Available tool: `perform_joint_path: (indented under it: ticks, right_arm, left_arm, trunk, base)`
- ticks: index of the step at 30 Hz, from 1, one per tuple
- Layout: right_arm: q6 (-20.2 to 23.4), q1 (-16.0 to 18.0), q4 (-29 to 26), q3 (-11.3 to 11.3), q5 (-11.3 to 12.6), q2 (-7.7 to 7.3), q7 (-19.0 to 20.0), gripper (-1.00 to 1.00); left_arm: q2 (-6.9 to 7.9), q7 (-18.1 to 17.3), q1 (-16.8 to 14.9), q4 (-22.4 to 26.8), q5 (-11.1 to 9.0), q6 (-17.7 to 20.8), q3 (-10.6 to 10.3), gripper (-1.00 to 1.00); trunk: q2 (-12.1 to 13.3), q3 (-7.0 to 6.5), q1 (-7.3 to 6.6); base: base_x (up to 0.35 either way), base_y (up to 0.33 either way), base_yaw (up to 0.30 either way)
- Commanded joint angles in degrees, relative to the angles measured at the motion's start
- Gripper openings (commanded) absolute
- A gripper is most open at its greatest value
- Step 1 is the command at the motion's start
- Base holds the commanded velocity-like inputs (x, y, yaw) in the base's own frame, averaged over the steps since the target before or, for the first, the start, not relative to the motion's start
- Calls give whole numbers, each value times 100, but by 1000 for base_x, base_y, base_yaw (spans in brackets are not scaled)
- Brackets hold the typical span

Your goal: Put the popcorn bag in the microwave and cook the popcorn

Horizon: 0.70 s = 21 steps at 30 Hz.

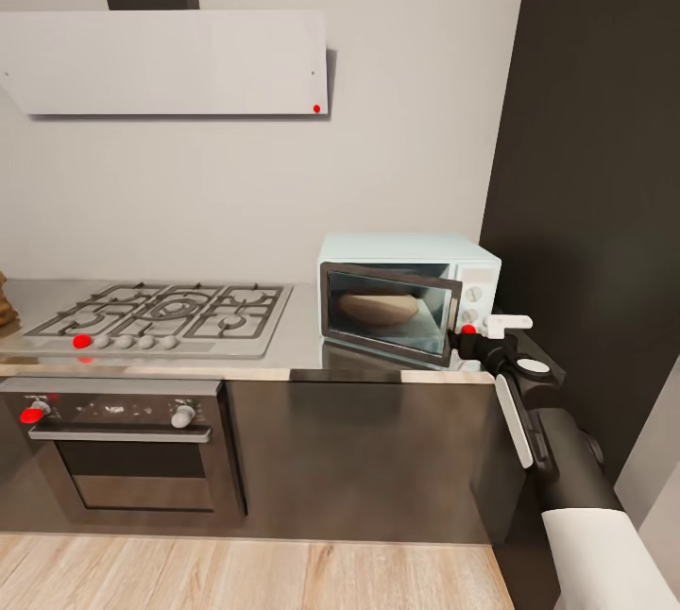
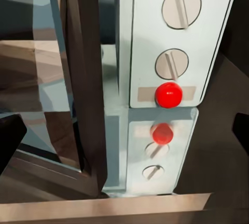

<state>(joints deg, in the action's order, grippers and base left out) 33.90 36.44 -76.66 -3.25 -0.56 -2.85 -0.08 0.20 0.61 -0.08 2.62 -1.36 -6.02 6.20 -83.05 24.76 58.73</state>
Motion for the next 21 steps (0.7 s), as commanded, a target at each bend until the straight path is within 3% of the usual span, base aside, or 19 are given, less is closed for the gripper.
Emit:
perform_joint_path:
  ticks: [1, 13, 18, 21]
  right_arm:
    - [33, 3, -7, 1, -6, 1, -1, 100]
    - [629, -257, 208, 34, 9, -84, 78, 100]
    - [668, -261, 457, -8, 11, -484, 70, 100]
    - [626, -261, 447, -29, 12, -564, 55, 100]
  left_arm:
    - [-2, 1, -1, 1, -14, -13, 29, 100]
    - [-2, 1, -1, 1, -14, -13, 30, 100]
    - [-2, 1, 0, 1, -14, -13, 30, 100]
    - [-2, 1, -1, 4, -14, -13, 31, 100]
  trunk:
    - [-3, 6, 0]
    - [-3, 6, 0]
    - [-3, 6, 0]
    - [-3, 6, 0]
  base:
    - [0, 0, 0]
    - [0, 0, 0]
    - [0, 0, 0]
    - [0, 0, 0]
